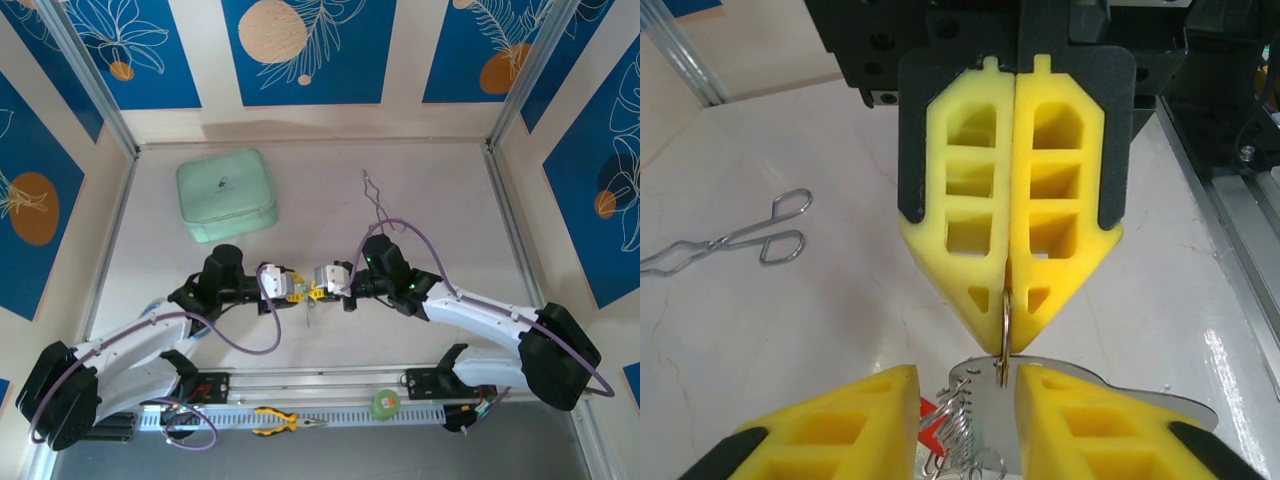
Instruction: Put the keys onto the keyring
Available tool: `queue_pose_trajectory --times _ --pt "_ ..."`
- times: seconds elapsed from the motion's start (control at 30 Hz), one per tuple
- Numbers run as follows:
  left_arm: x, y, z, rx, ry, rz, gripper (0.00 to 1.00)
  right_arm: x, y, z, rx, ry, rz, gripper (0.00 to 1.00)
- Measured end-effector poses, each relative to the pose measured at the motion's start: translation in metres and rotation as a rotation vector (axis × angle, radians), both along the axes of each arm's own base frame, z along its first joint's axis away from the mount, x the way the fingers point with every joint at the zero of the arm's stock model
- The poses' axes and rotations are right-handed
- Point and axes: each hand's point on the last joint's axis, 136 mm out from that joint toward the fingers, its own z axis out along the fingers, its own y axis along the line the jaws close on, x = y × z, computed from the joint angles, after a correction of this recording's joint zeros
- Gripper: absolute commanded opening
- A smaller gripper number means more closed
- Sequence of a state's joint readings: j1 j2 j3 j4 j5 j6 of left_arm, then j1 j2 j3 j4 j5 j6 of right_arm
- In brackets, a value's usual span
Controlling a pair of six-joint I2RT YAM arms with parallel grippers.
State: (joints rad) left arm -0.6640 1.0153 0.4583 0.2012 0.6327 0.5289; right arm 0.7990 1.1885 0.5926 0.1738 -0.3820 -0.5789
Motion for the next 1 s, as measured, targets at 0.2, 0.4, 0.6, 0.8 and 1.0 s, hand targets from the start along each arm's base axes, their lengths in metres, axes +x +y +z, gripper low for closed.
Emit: queue_pose_trajectory --times 0.2,0.4,0.6,0.8,1.0 --pt "-0.003 -0.001 0.0 -0.005 0.01 -0.015 0.13 0.002 0.003 0.0 0.005 0.002 -0.007 0.0" --pt "-0.005 -0.001 -0.002 -0.001 0.013 -0.02 0.0 0.004 0.003 -0.002 -0.001 -0.001 -0.016 0.0" --pt "-0.004 0.0 0.002 -0.005 -0.011 -0.01 0.0 0.006 0.001 -0.005 -0.036 -0.037 -0.03 0.24" --pt "-0.005 0.001 0.009 -0.006 -0.076 -0.01 0.0 0.013 -0.013 -0.013 -0.148 -0.096 -0.068 0.25" --pt "-0.008 0.002 -0.002 0.047 -0.083 -0.009 0.0 0.013 -0.012 -0.007 -0.178 -0.13 -0.066 0.24"
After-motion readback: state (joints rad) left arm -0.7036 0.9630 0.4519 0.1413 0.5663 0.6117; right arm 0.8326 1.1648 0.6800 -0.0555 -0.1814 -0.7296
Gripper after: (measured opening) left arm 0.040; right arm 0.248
